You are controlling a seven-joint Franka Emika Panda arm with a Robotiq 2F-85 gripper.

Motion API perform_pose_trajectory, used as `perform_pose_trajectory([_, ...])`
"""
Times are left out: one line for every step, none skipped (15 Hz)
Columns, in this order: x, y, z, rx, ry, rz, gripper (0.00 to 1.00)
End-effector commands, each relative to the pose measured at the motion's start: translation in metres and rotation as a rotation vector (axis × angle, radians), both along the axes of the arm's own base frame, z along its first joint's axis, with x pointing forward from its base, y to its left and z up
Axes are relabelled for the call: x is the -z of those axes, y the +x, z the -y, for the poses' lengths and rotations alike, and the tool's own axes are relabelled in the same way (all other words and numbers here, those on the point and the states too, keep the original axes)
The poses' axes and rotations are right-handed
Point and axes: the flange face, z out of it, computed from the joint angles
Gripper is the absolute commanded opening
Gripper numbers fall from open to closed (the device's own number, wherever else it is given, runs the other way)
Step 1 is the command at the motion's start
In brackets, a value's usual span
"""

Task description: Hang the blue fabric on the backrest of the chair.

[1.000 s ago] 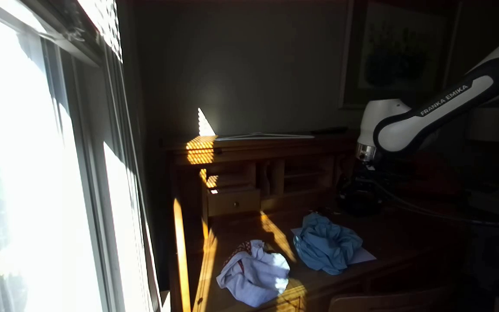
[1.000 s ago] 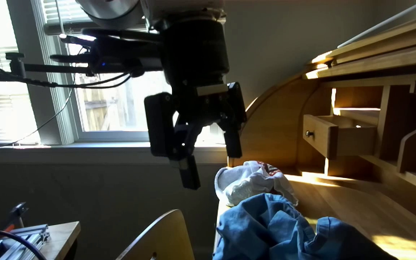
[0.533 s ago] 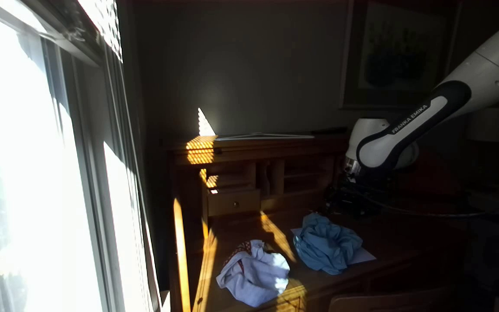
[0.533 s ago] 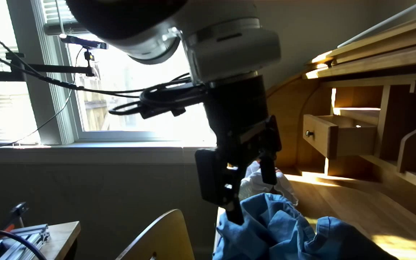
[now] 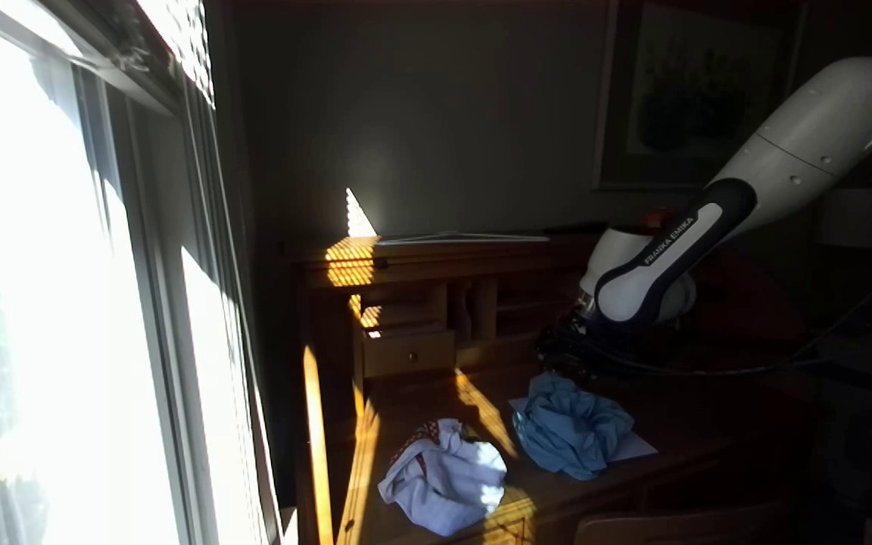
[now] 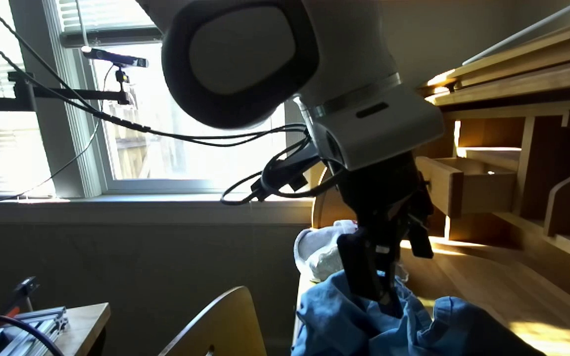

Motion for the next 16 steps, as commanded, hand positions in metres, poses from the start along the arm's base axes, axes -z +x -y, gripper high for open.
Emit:
perform_pose_trajectory([0.008, 0.014, 0.001, -0.056, -0.047, 0.019, 1.0])
perform_pose_trajectory([0.009, 0.014, 0.001, -0.091, -0.062, 0.017, 1.0])
perform_pose_trajectory([0.01, 0.015, 0.001, -0.125, -0.078, 0.017, 1.0])
perform_pose_trajectory([0.011, 0.015, 0.002, -0.171, -0.108, 0.022, 1.0])
perform_pose_trajectory([0.011, 0.015, 0.003, -0.211, -0.134, 0.027, 1.0])
perform_pose_trajectory([0.01, 0.014, 0.003, -0.253, -0.156, 0.024, 1.0])
perform_pose_trajectory([0.009, 0.014, 0.004, -0.293, -0.185, 0.025, 1.0])
perform_pose_trajectory([0.008, 0.014, 0.007, -0.321, -0.213, 0.034, 1.0])
perform_pose_trajectory([0.008, 0.014, 0.009, -0.344, -0.233, 0.036, 1.0])
perform_pose_trajectory([0.009, 0.014, 0.011, -0.355, -0.238, 0.04, 1.0])
perform_pose_trajectory([0.01, 0.013, 0.01, -0.385, -0.243, 0.051, 1.0])
perform_pose_trajectory([0.013, 0.012, 0.01, -0.428, -0.251, 0.063, 1.0])
perform_pose_trajectory([0.014, 0.011, 0.009, -0.468, -0.258, 0.071, 1.0])
perform_pose_trajectory([0.016, 0.01, 0.007, -0.502, -0.262, 0.079, 1.0])
perform_pose_trajectory([0.018, 0.009, 0.005, -0.537, -0.256, 0.08, 1.0])
perform_pose_trajectory([0.021, 0.009, 0.003, -0.577, -0.253, 0.072, 1.0])
